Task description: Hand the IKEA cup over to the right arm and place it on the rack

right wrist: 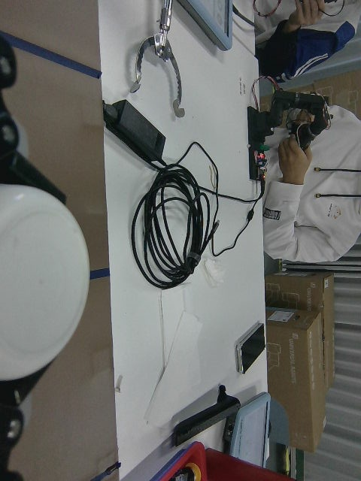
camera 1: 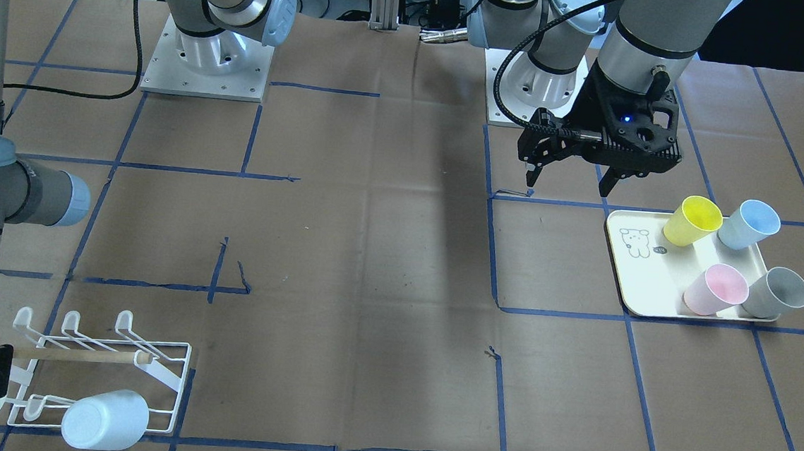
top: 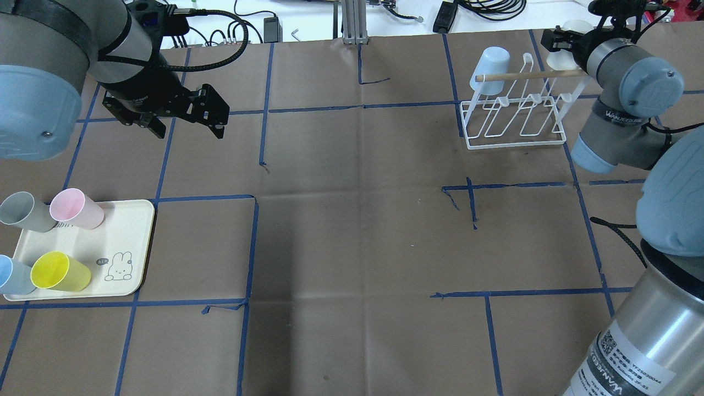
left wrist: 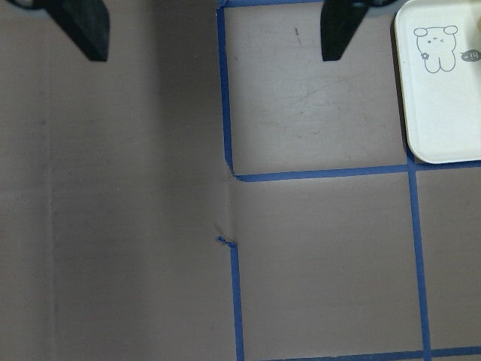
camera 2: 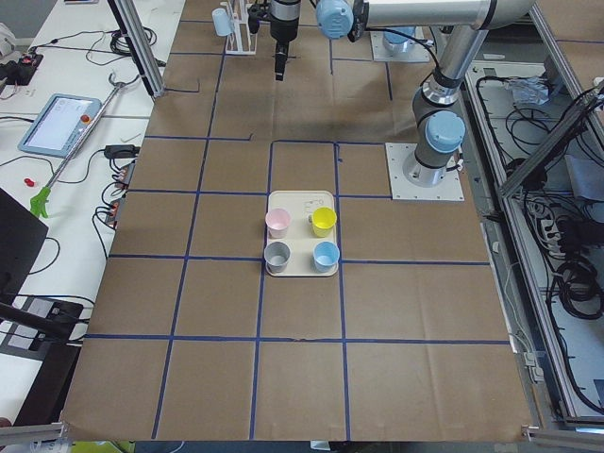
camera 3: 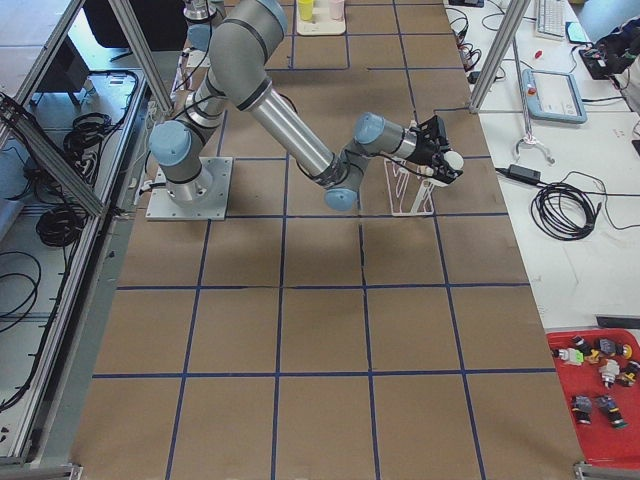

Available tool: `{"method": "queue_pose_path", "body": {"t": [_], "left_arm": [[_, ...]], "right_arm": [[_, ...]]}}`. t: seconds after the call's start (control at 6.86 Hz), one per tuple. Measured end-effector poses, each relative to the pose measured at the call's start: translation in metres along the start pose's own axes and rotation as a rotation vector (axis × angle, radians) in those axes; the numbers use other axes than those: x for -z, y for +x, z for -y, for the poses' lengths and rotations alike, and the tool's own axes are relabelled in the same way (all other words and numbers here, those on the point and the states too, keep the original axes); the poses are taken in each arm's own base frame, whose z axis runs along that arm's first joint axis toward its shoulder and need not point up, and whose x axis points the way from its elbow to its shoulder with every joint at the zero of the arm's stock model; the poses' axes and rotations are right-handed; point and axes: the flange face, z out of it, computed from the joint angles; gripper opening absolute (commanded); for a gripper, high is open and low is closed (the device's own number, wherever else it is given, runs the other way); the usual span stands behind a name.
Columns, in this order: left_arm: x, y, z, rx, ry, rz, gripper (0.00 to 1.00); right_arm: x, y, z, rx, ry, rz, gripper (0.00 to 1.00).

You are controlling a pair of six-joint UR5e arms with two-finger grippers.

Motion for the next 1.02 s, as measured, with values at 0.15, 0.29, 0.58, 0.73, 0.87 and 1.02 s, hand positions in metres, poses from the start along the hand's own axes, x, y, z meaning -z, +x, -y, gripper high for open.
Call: {"method": "queue_pose_path", "body": {"t": [0.15, 0.29, 0.58, 0.73, 0.87, 1.02], "left_arm": [[-0.001, 0.0, -0.001, -0.001, -0.003, -0.001, 1.0], [-0.002, 0.0, -0.001, -0.001, -0.005, -0.001, 1.0], [-0.004, 0.0, -0.001, -0.001, -0.007, -0.001, 1.0], [-0.004, 0.0, -0.001, -0.001, -0.008, -0.001, 1.0], [-0.005, 0.0, -0.001, -0.001, -0.009, -0.001, 1.0], [-0.005, 0.0, -0.001, -0.001, -0.01, -0.001, 1.0]], "right_arm": [[0.001, -0.002, -0.001, -0.004, -0.002, 0.002, 1.0], [0.002, -0.006, 0.0, -0.01, -0.004, 0.008, 1.0], [0.004, -0.016, 0.005, -0.01, 0.0, 0.02, 1.0], [0.01, -0.018, 0.015, -0.01, 0.01, 0.024, 1.0], [0.02, -0.019, 0.03, -0.017, -0.005, 0.028, 1.0], [0.033, -0.02, 0.05, -0.032, -0.062, 0.035, 1.0]]}}
